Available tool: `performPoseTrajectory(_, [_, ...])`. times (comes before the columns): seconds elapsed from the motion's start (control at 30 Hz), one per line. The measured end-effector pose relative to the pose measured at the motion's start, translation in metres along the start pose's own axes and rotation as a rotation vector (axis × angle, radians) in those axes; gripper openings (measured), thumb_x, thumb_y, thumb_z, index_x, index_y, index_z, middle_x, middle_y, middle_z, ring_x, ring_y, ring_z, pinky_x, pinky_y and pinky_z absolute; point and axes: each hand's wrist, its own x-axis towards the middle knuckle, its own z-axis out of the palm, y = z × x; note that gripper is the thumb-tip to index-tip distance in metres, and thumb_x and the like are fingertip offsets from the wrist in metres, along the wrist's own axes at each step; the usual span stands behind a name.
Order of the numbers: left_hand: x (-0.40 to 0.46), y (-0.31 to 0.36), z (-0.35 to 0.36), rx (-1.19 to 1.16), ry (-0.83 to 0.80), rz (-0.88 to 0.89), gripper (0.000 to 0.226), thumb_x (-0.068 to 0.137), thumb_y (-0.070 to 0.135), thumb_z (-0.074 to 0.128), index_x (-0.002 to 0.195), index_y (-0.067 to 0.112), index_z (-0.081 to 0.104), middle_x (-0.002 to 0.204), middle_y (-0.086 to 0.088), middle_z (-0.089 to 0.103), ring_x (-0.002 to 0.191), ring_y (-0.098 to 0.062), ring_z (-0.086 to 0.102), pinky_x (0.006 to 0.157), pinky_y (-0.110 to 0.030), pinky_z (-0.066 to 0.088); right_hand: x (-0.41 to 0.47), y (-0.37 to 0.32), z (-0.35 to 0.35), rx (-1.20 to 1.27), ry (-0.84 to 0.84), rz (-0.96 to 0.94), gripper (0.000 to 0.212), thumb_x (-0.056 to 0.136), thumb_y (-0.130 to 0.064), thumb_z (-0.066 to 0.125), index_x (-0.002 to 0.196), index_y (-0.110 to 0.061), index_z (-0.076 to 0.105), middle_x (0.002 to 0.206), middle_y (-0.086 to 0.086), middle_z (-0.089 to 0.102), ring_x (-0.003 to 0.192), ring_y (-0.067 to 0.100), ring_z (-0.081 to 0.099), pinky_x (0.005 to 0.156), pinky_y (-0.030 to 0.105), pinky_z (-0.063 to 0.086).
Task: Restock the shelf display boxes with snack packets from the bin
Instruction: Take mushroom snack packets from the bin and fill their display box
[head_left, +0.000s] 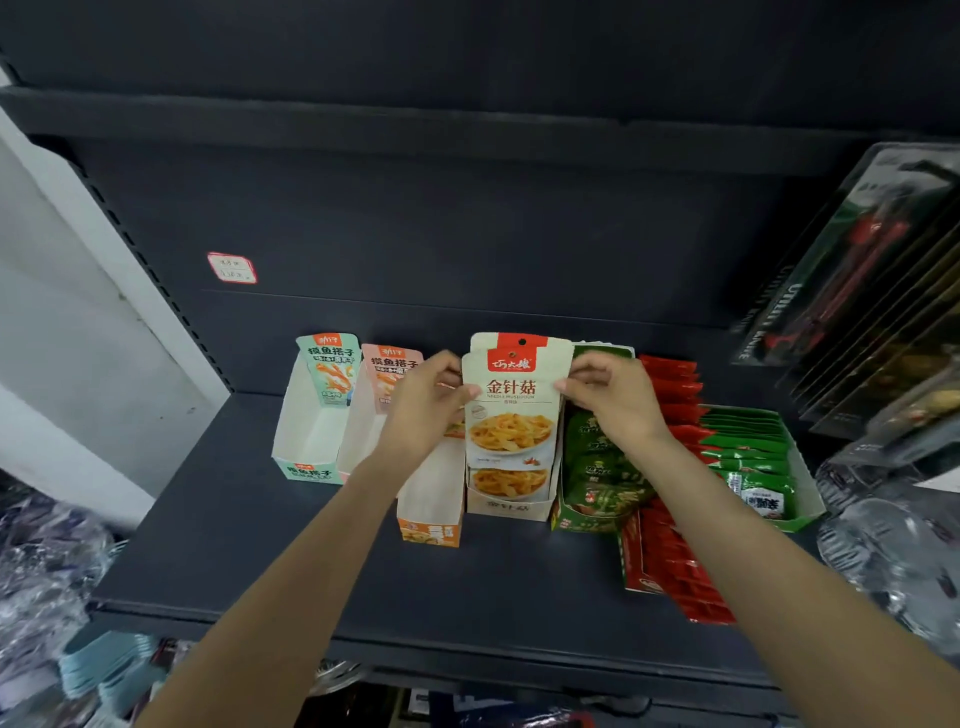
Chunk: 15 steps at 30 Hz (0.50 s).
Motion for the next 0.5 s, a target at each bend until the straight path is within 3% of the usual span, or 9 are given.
performPoseTrajectory(0.2, [0.004,-0.006,0.008,0.238,-0.108,-0.015,0.018,0.084,0.020,0.068,0.076,0.017,0.052,0.105,-0.003,0.069,0.093,-0.017,0.067,0.078,-0.035,0.057,0.000,0.014,-0.006,-0.241,-0.081,0.002,0.010,0.078,-0.005,0.073,0.088,-0.007,0.072,0.092,0.003,0.072,0.087,0.013,0.065,0.084,0.032,0.053])
performPoseTrajectory(0.3, [0.004,-0.007,0.007,0.239,-0.153,-0.023,0.012,0.085,0.018,0.068,0.088,0.014,0.057,0.106,-0.003,0.067,0.097,-0.019,0.065,0.080,-0.035,0.057,0.000,0.012,-0.005,-0.205,-0.062,-0.022,0.013,0.080,-0.010,0.073,0.092,-0.012,0.072,0.094,-0.001,0.071,0.088,0.011,0.064,0.082,0.027,0.052])
performPoseTrajectory(0.4, [0.001,-0.001,0.007,0.225,-0.117,0.043,0.020,0.088,0.020,0.063,0.107,0.018,0.058,0.103,0.005,0.062,0.093,-0.012,0.060,0.071,-0.023,0.054,-0.001,0.009,-0.003,-0.202,-0.055,-0.051,0.011,0.081,-0.011,0.071,0.093,-0.013,0.073,0.092,-0.002,0.070,0.086,0.009,0.063,0.076,0.019,0.050])
performPoseTrajectory(0.5, [-0.002,0.002,0.007,0.197,-0.054,0.107,0.019,0.089,0.022,0.062,0.107,0.025,0.060,0.104,0.007,0.062,0.093,-0.009,0.059,0.072,-0.022,0.054,-0.003,0.013,0.000,-0.220,-0.050,-0.051,0.016,0.082,-0.011,0.071,0.098,-0.015,0.072,0.093,-0.002,0.070,0.085,0.007,0.064,0.073,0.014,0.048])
